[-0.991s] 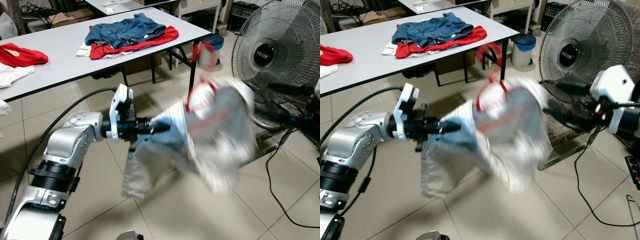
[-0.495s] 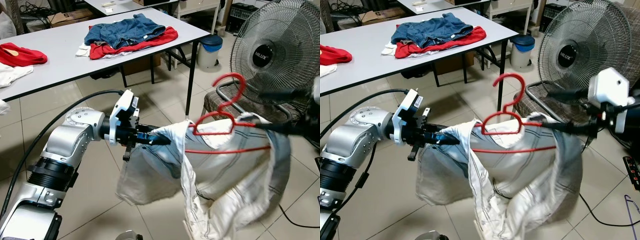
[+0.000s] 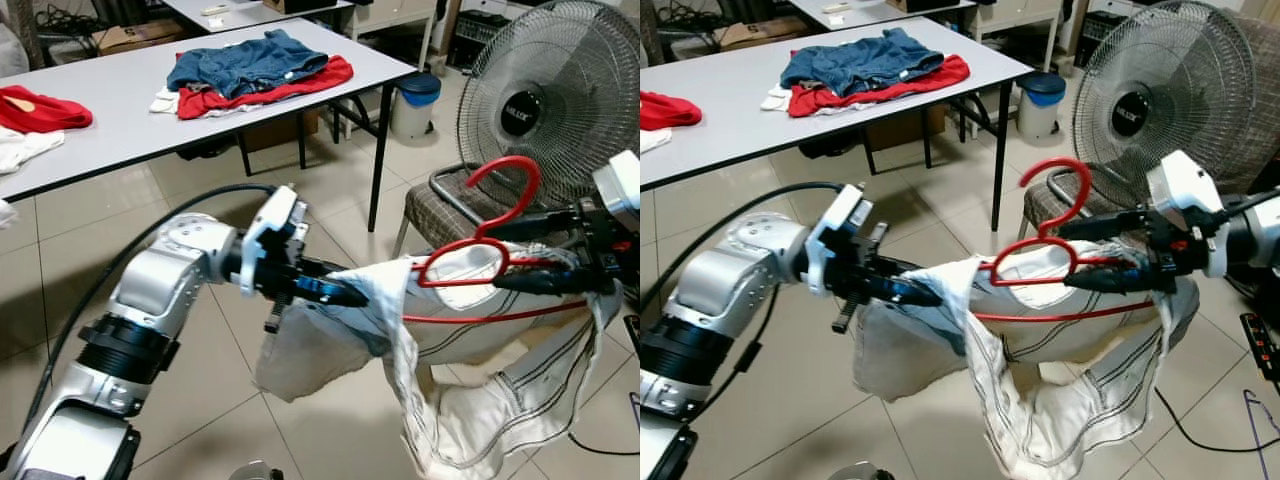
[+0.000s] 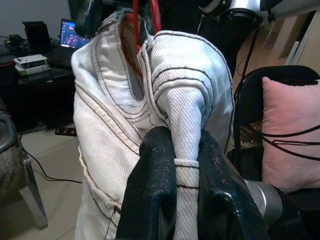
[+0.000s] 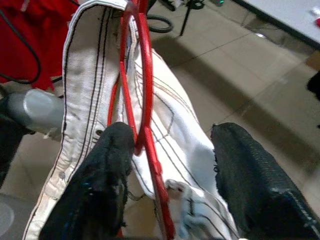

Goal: Hang hanger

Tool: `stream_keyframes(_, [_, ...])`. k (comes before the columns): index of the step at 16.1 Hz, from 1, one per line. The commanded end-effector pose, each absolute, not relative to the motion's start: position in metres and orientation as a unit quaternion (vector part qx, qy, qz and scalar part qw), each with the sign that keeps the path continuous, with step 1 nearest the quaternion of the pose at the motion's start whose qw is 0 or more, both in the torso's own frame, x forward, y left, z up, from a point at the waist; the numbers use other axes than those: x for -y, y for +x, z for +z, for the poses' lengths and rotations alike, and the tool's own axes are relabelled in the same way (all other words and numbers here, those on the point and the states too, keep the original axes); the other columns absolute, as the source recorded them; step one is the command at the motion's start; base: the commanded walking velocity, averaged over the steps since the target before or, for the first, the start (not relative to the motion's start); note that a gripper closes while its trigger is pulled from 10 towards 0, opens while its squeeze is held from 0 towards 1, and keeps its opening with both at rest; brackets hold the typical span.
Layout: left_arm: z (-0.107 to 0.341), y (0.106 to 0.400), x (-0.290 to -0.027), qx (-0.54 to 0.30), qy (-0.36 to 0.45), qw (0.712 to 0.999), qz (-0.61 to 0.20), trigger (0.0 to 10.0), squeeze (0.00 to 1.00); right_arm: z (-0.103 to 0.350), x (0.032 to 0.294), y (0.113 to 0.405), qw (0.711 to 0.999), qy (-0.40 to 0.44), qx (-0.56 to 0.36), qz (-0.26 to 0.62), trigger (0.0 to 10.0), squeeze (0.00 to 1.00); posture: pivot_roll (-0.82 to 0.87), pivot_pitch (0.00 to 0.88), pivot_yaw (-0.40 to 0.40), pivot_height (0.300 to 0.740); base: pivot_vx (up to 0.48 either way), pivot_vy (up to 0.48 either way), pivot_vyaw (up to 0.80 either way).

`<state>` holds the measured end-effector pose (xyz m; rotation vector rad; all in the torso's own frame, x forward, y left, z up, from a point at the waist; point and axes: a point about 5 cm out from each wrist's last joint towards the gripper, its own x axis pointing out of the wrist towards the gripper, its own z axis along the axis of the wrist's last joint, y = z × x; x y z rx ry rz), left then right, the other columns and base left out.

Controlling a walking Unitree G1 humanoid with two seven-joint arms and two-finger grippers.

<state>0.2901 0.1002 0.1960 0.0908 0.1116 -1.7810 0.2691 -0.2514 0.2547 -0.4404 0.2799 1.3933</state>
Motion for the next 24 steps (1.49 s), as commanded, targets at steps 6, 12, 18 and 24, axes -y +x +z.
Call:
stream_keyframes(6, [0.212, 0.290, -0.084, -0.012, 0.066, 0.607, -0.792, 0.0, 0.00, 0.251, 0.235, 0.268, 0.689, -0.175, -0.150, 0.687, 0.0, 0.00, -0.15, 0.000, 0.006, 0.740, 0.000, 0.000, 0.00])
stream_keyframes(12, [0.213, 0.297, -0.083, 0.005, 0.083, 0.625, -0.776, 0.0, 0.00, 0.249, 0.231, 0.264, 0.674, -0.159, -0.176, 0.699, 0.0, 0.00, -0.15, 0.000, 0.007, 0.740, 0.000, 0.000, 0.00])
stream_keyframes(18, [0.210, 0.300, -0.084, 0.018, 0.077, 0.646, -0.759, 0.0, 0.00, 0.244, 0.234, 0.264, 0.674, -0.158, -0.205, 0.692, 0.0, 0.00, -0.15, 0.000, -0.002, 0.740, 0.000, 0.000, 0.00])
stream_keyframes(24, [0.209, 0.301, -0.084, 0.023, 0.076, 0.652, -0.754, 0.0, 0.00, 0.244, 0.233, 0.265, 0.674, -0.156, -0.209, 0.691, 0.0, 0.00, -0.15, 0.000, -0.006, 0.740, 0.000, 0.000, 0.00])
